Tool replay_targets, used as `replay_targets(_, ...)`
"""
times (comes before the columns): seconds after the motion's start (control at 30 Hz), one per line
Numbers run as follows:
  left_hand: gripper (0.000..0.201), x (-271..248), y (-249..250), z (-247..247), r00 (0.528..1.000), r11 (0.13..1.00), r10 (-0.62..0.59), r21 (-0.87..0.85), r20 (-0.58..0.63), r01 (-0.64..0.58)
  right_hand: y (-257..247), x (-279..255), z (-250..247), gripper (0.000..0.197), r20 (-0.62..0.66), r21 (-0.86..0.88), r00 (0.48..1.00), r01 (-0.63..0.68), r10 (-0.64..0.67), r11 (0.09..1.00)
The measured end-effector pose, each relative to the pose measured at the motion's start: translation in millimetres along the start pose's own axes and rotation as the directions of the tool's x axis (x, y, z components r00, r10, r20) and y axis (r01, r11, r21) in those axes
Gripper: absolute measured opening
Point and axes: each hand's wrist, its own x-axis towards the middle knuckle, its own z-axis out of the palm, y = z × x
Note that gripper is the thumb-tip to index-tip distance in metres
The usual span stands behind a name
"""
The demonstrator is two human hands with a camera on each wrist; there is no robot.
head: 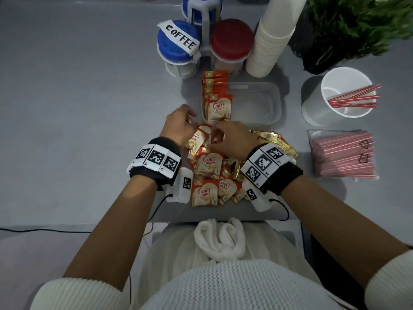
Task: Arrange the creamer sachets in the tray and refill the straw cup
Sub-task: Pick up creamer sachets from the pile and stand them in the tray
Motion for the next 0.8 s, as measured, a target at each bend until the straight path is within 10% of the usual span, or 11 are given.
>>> replay_targets(0.13, 0.019, -19.5, -9.6, 7.3, 0.996, 1.000, -0.015, -0.001, 0.086, 0.015, 1.2, -10.0, 18.7, 0.066, 0.122, -0.272, 0.993, 0.038, -0.005, 0.961)
replay_targets(0.27, 0.024, -32.3, -16.4, 14.9, 0.990, 0.999, -0.036, 0.019, 0.139, 0.034, 1.6, -11.2, 26.5, 0.061, 0.084, -0.396, 0.996, 0.043, -0.011, 0.917)
replay_targets(0.43, 0.022, -35.9, -20.7, 15.4, 0.984, 0.987, -0.040, -0.145, 0.174, 0.066, 2.0, -9.4, 19.6, 0.011, -0.002, 0.025, 0.999, 0.048, -0.048, 0.999)
replay_targets(0.8, 0.010, -20.3, -32.8, -6.4, 0.995, 0.871, -0.096, -0.481, 0.031, 0.099, -24.6, 22.4, 8.4, 0.022, -0.224, 0.371, 0.972, 0.018, 0.070, 0.929)
